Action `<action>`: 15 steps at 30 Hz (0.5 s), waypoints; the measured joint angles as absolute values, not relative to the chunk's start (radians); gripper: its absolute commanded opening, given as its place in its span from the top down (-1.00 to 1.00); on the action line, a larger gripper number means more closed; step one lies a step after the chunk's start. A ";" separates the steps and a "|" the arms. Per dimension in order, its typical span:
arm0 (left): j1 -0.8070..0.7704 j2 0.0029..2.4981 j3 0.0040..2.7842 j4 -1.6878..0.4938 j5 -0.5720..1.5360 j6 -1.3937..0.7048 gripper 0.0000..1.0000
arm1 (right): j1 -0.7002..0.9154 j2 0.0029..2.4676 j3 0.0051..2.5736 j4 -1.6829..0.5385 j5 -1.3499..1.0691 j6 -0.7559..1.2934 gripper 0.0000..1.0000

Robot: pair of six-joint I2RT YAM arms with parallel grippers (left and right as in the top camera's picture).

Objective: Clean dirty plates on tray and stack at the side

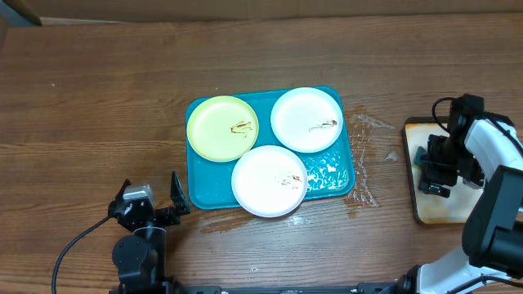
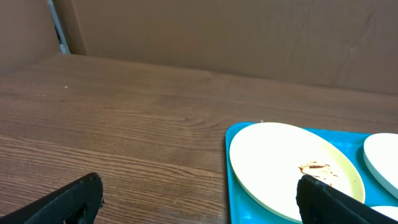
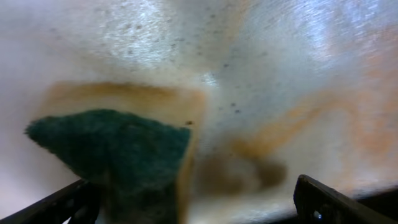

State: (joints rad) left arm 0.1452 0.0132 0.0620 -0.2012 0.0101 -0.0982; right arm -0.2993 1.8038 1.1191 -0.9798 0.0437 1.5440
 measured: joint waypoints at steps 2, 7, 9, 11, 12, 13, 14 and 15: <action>0.145 0.013 0.062 -0.202 0.010 -0.098 -1.00 | -0.300 1.804 1.118 -0.954 0.035 1.539 -1.00; 0.145 0.013 0.062 -0.201 0.010 -0.098 -1.00 | -0.300 1.804 1.118 -0.906 0.006 1.522 -0.98; 0.145 0.013 0.062 -0.202 0.010 -0.098 -1.00 | -0.300 1.804 1.118 -0.897 -0.011 1.519 -0.96; 0.145 0.013 0.062 -0.201 0.010 -0.098 -1.00 | -0.300 1.804 1.118 -0.892 -0.023 1.518 -0.93; 0.145 0.013 0.062 -0.202 0.010 -0.098 -1.00 | -0.300 1.804 1.118 -0.890 -0.028 1.515 -0.92; 0.145 0.013 0.062 -0.202 0.010 -0.098 -1.00 | -0.300 1.804 1.118 -0.889 -0.030 1.510 -0.89; 0.145 0.013 0.062 -0.202 0.010 -0.098 -0.99 | -0.300 1.804 1.118 -0.884 -0.031 1.502 -0.89; 0.145 0.013 0.062 -0.202 0.010 -0.098 -1.00 | -0.300 1.804 1.118 -0.879 -0.031 1.492 -0.89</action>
